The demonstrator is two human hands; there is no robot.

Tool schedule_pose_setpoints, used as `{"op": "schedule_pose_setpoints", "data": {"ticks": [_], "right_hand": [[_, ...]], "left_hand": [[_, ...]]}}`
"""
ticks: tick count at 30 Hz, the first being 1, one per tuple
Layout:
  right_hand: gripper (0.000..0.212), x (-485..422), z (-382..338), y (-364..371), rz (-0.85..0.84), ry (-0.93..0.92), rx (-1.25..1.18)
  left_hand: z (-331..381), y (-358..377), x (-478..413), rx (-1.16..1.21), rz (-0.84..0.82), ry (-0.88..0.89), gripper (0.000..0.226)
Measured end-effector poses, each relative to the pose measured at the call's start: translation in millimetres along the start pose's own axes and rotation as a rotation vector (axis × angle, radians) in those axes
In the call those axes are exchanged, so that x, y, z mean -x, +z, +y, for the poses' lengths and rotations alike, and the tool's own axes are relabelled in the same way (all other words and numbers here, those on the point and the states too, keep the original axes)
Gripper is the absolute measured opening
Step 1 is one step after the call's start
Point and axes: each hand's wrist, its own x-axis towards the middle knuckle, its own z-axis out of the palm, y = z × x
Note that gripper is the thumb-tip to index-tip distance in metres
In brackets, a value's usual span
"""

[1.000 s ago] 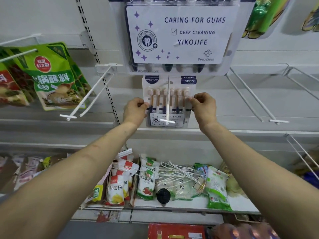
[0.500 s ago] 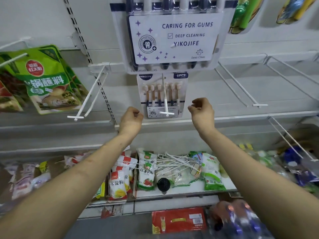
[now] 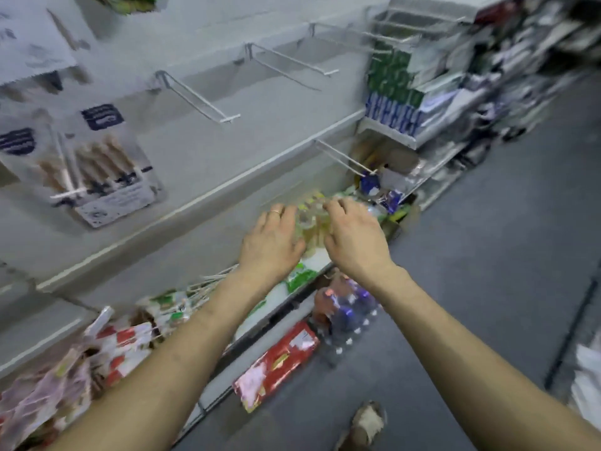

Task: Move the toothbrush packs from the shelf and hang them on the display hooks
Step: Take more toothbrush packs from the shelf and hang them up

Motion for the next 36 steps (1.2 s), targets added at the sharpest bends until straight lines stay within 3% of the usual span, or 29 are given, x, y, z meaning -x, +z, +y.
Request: {"op": "schedule_pose_setpoints", "data": {"ticks": [6,16,27,36], "right_hand": [[0.046,45,148,-39,0.025,0.245,0.178],[0.054,111,413,-115,0.061,0.655,0.233],[0.056,20,656,-147,0.081,0.795,0.275],[0.055,-68,862,-242,0.17,0.989,0.362]], "left_hand": [[147,52,-59,-0.104,-0.002,0.306,0.055],[381,153,-158,-0.131,-0.019,0.564,0.054],[588,253,-362,-0.106,-0.064,0.827,0.054],[805,287,-558,-0.023,-0.073,1.08,0.053]]}}
